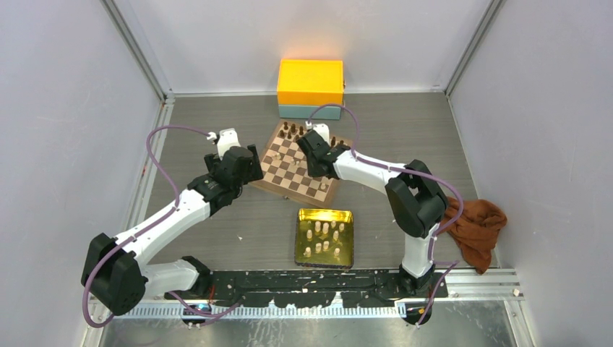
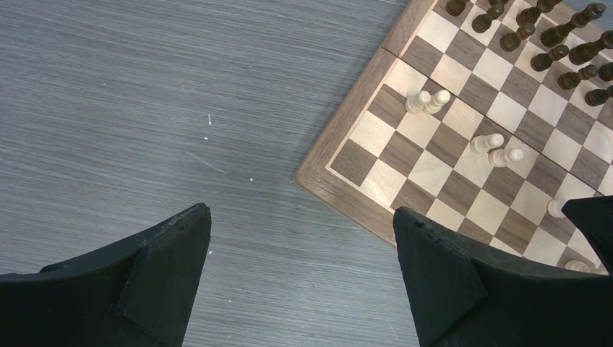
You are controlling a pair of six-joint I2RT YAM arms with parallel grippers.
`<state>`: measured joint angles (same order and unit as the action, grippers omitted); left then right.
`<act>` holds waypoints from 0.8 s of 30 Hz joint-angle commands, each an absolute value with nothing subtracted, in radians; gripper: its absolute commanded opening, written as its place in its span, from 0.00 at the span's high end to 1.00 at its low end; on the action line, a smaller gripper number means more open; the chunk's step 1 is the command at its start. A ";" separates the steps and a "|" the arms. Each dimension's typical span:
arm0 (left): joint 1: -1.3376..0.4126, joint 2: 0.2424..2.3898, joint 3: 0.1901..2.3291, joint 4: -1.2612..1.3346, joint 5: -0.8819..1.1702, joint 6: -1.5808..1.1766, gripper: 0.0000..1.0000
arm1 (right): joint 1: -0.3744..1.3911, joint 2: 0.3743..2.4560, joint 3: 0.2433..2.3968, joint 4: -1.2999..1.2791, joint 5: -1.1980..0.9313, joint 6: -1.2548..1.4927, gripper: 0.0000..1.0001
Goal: Set up the chess pieces on the board
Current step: Move the chess piece to the chessboard.
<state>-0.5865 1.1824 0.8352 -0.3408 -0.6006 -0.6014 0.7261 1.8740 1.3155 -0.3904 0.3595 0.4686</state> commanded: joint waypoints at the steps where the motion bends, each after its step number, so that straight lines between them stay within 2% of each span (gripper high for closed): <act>1: -0.581 1.180 0.847 -0.295 -0.609 -0.610 0.03 | 0.726 1.790 1.300 -0.385 0.350 0.467 0.99; 24: -0.580 1.164 0.830 -0.296 -0.603 -0.620 0.03 | 0.788 1.754 1.247 -0.410 0.353 0.484 0.99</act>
